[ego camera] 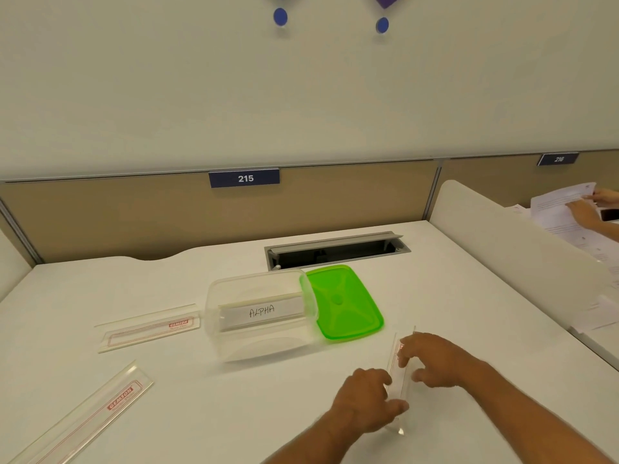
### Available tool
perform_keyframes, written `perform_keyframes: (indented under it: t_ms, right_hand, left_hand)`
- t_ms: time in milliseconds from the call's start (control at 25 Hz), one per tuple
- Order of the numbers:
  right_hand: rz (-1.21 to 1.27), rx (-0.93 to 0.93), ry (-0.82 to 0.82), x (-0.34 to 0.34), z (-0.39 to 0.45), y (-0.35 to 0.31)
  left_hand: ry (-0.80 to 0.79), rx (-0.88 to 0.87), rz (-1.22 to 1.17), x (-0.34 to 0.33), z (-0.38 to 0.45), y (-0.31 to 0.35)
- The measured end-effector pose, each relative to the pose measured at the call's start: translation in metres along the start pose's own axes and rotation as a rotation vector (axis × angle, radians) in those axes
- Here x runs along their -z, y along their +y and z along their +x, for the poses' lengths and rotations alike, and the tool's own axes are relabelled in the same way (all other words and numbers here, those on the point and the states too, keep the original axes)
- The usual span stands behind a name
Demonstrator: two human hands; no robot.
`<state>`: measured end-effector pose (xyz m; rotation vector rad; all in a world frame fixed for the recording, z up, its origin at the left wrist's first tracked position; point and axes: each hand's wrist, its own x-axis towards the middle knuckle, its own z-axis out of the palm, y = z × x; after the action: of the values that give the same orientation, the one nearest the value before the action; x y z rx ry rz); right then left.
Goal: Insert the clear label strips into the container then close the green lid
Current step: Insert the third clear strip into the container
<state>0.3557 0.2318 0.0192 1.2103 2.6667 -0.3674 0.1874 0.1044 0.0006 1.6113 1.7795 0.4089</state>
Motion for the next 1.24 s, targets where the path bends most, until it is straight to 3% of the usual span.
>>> perform_keyframes:
  t_ms: [320, 480, 600, 840, 1080, 1240]
  right_hand:
    - [-0.071, 0.015, -0.063, 0.007, 0.003, -0.014]
    - [0.071, 0.005, -0.084, 0.007, -0.004, -0.022]
    - [0.210, 0.025, -0.072, 0.006, -0.009, -0.028]
    - [0.235, 0.145, 0.017, 0.012, -0.007, -0.055]
    - [0.162, 0.192, -0.085, 0.012, -0.001, -0.074]
    - [0.203, 0.213, 0.002, 0.013, 0.004, -0.080]
  left_hand:
    - [0.032, 0.008, 0.053, -0.008, -0.003, 0.002]
    - [0.109, -0.035, 0.080, 0.001, -0.008, -0.014]
    - [0.173, -0.042, 0.001, 0.014, -0.013, -0.027]
    - [0.275, -0.014, -0.202, 0.051, -0.021, -0.046]
    - [0.269, 0.050, -0.349, 0.074, -0.029, -0.067]
    - [0.234, 0.133, -0.502, 0.084, -0.039, -0.082]
